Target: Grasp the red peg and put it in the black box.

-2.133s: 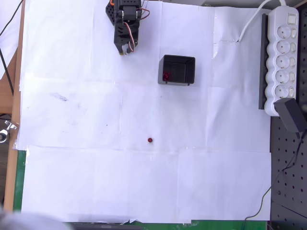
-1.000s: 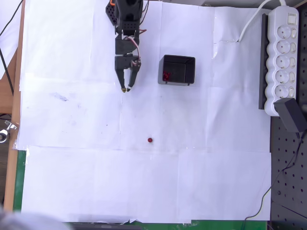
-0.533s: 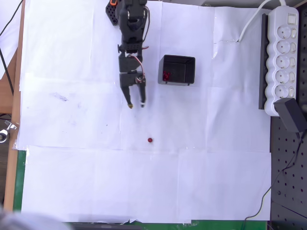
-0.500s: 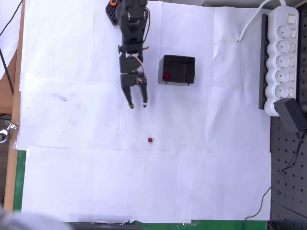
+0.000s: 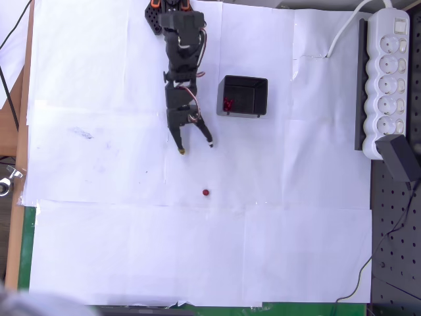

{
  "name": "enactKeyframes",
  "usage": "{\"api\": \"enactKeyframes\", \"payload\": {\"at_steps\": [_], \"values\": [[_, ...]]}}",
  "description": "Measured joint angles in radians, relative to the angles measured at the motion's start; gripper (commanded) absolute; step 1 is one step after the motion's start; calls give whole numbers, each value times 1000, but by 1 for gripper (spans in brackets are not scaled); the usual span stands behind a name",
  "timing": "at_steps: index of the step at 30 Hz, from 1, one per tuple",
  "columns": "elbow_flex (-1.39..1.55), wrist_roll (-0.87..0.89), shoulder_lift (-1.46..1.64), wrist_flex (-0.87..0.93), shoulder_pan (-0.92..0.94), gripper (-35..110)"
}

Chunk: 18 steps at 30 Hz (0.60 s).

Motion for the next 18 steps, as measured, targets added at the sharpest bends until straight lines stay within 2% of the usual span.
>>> {"api": "enactKeyframes", "payload": {"at_steps": [11, 18], "values": [[268, -9, 202, 75, -20, 41], [457, 29, 245, 258, -41, 41]]}}
